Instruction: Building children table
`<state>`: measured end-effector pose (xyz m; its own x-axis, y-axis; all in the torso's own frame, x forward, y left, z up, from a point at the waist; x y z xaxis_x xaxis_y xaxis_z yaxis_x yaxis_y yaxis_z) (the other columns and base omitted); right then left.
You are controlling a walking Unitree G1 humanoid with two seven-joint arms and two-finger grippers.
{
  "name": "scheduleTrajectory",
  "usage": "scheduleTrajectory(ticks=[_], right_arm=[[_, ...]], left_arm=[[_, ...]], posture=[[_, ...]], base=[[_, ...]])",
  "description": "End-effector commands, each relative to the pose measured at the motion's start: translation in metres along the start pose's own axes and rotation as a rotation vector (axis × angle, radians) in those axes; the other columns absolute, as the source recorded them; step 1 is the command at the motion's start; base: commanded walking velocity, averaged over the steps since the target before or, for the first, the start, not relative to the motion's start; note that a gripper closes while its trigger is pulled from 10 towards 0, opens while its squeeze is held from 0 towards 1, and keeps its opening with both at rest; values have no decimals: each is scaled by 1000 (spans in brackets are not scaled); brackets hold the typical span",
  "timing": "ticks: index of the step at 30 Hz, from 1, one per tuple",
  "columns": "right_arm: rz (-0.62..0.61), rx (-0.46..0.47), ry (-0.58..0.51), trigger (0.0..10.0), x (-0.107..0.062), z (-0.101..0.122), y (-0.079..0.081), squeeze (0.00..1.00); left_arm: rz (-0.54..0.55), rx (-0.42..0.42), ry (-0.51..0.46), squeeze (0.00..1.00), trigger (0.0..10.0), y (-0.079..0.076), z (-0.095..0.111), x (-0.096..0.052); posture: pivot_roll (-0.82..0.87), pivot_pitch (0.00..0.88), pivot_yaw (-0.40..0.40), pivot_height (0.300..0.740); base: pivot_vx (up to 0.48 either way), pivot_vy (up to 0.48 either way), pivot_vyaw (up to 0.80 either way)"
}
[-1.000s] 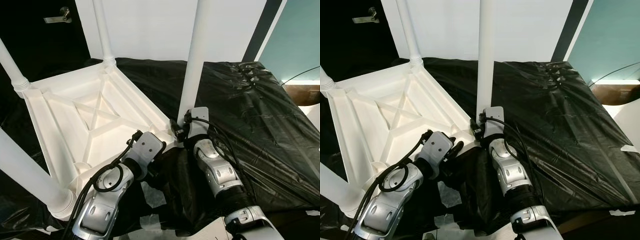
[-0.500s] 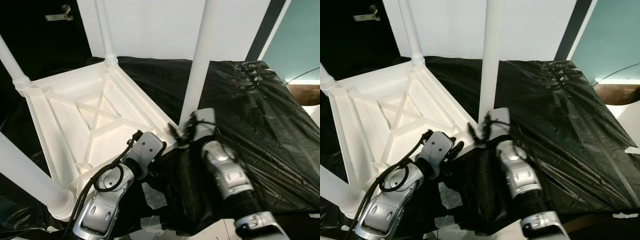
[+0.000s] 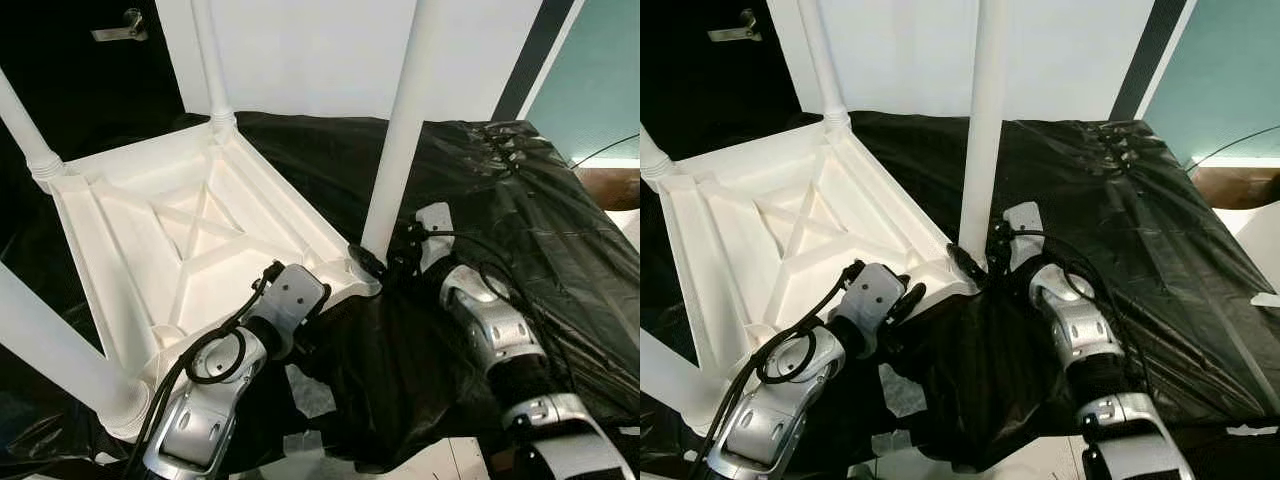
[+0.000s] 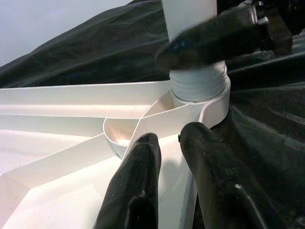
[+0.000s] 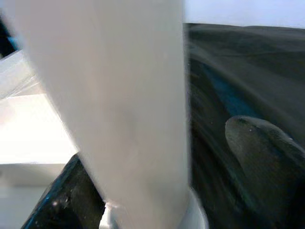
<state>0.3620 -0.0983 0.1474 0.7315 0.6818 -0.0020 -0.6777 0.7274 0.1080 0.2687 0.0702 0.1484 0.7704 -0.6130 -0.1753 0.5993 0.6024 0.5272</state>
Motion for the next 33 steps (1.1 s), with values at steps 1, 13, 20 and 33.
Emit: scheduleTrajectory(ticks=[1,13,20,33], right_arm=[[107,-5,27,10000,6,-2,8,0],[211,-45,79,10000,17,-7,10,0],[224,-31,110,0,17,-16,9,0],[90,-22,119,0,15,-23,-6,0]], left_arm=[[4,-1,-1,0,10000,-2,0,2],[19,-40,-10,0,10000,0,-1,3],[-32,-71,4,0,10000,-13,-8,-1],[-73,-246,-13,1000,10000,-21,-8,-2]], posture=[[116,24,-54,740],[135,10,-62,740],[147,11,-68,740],[145,10,-85,740]], base=[[0,0,0],[0,0,0],[0,0,0],[0,0,0]])
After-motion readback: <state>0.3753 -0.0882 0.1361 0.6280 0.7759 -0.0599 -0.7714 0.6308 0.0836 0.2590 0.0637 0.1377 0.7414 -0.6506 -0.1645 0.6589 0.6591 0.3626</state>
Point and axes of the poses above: a point about 5 cm out from each wrist's last joint towards the gripper, its own x axis pointing out of the wrist towards the gripper, its own z axis along the axis of the wrist's last joint, y = z × x, the point moved 3 cm from there along x, pointing out of the wrist towards the gripper, and after that the axes turned 13 degrees about x, right-handed, at the moved point
